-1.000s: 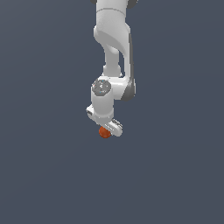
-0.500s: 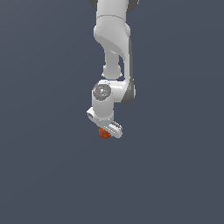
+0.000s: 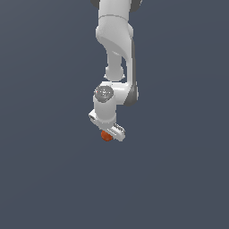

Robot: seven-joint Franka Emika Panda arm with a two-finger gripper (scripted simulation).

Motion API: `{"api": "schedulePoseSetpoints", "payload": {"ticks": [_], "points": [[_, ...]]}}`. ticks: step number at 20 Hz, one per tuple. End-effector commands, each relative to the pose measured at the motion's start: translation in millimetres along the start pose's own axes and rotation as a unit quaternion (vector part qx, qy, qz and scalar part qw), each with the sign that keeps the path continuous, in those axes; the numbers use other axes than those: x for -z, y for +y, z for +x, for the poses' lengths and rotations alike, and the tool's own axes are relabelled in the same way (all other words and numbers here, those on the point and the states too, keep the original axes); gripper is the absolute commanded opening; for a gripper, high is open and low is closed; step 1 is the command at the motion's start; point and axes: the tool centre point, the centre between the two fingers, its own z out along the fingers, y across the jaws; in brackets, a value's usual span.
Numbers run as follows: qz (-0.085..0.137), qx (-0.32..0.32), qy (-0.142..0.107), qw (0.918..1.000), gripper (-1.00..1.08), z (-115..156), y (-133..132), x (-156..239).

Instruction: Pick up the object and move it to a goal position.

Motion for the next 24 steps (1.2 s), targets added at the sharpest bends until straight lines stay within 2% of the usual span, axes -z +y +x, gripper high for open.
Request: {"api": "schedulePoseSetpoints", "payload": {"ticks": [1, 8, 18, 24], "points": [[0.001, 0.0, 0.001, 1.0, -1.0, 2.3, 2.2, 4.5], [0.001, -0.001, 0.001, 1.0, -1.0, 17.5, 24.8, 38.4], [0.001, -0.001, 0.0, 1.0, -1.0, 57.6, 80.8, 125.2], [0.0, -0.001, 0.001, 1.0, -1.0, 76.2, 103.7, 161.6]]}}
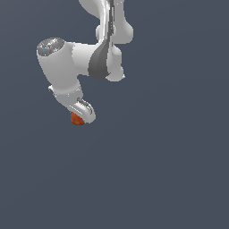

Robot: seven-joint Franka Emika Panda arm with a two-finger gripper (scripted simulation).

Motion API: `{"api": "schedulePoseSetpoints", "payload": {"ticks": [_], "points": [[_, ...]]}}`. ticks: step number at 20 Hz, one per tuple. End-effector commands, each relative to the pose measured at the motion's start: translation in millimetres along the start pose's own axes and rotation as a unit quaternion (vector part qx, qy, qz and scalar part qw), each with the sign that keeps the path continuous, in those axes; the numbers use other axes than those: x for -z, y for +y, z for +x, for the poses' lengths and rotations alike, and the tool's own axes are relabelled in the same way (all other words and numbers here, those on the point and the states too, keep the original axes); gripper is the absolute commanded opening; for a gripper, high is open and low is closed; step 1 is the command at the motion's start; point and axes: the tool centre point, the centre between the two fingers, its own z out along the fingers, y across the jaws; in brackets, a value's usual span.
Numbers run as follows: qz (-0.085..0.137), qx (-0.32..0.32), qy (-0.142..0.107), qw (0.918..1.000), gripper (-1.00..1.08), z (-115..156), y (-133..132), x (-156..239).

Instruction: Pick up the object and move it to a goal position.

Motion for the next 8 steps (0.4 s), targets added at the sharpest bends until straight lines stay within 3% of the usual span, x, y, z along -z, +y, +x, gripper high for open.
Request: {"api": "schedulePoseSetpoints", "payload": {"ticks": [1, 8], "points": [[0.0, 0.001, 0.0, 1.0, -1.0, 6.0, 6.7, 12.7], [0.0, 0.001, 0.0, 1.0, -1.0, 13.4, 13.5, 24.5]]}}
